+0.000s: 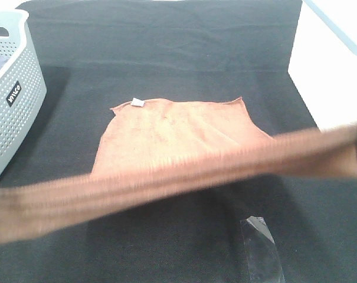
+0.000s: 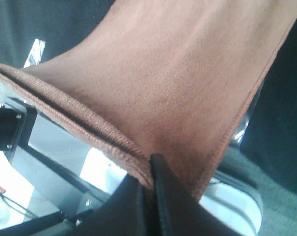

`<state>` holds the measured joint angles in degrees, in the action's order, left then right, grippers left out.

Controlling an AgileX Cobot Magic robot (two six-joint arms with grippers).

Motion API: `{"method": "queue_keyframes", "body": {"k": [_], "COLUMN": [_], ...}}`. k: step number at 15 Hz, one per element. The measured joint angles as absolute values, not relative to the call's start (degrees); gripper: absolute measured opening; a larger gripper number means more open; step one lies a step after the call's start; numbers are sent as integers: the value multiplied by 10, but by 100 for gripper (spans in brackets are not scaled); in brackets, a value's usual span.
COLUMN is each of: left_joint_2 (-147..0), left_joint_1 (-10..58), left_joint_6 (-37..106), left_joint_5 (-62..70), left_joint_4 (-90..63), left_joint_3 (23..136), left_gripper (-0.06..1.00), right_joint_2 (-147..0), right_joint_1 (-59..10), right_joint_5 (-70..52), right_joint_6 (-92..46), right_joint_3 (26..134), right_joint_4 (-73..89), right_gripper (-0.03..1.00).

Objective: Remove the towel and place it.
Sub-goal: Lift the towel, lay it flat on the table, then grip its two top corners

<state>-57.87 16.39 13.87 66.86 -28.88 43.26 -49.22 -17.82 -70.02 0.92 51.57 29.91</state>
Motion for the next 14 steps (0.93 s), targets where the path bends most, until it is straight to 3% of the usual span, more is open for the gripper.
{"method": "queue_keyframes", "body": {"k": [7, 14], "left_joint_2": [-538, -540], "left_joint_1": [162, 162], "left_joint_6": [127, 125], "left_joint_5": [674, 674], "left_joint_4": [-313, -322], "left_joint_3": [329, 328], "left_gripper": [0, 0], "right_joint_2": [-419, -490], "right_joint_1": [-176, -176], "right_joint_5": [-697, -693], "right_joint_6": [37, 15], "right_joint_3": [363, 357], "right_joint_4": [354, 312], "right_gripper": [1, 1]}}
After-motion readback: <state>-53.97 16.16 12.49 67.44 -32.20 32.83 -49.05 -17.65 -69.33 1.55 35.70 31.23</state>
